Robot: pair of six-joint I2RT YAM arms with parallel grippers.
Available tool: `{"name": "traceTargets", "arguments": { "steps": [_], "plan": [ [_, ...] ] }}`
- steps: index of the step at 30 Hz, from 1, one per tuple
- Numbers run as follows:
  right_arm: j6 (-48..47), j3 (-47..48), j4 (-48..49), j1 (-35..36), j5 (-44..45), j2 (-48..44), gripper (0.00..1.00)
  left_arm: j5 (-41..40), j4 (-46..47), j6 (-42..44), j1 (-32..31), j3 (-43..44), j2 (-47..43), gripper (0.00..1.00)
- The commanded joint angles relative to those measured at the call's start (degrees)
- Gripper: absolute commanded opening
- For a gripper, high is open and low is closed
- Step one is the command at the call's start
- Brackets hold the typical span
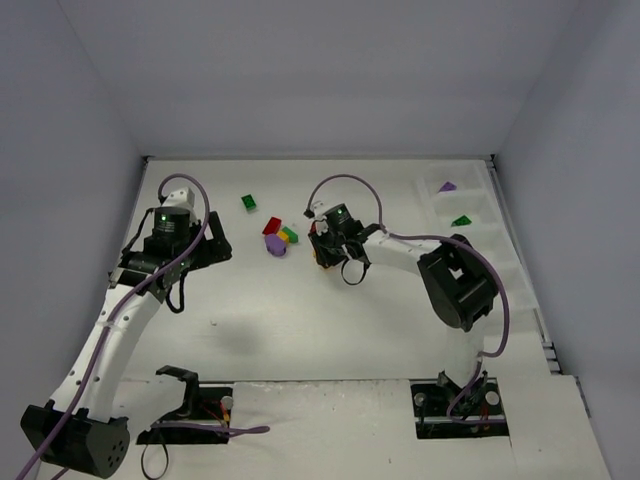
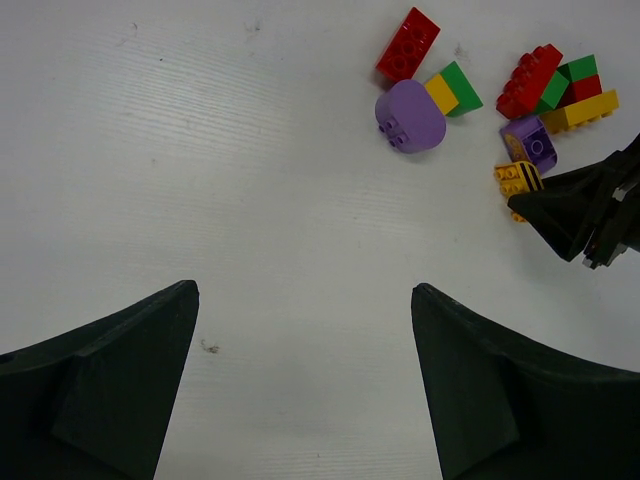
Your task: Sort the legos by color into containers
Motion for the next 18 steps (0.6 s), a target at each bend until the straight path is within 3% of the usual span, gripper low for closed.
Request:
{"name": "traceTargets", "arguments": {
  "steps": [1, 9, 18],
  "plan": [
    [-0.4, 0.5, 2.3, 0.5, 4.7, -4.0, 0.03, -1.1, 0.8, 0.5, 0.2, 0.5, -0.7, 0.81],
    [8.3, -6.0, 2.5, -4.1, 20.9, -16.2, 0.00, -1.0, 1.0, 0.3, 0.2, 1.2, -0.9, 0.81],
    [24.3, -14.7, -4.9, -24.1, 33.3, -30.4, 0.00, -0.3, 2.1, 0.0, 0.2, 1.6, -0.5, 0.81]
  ]
}}
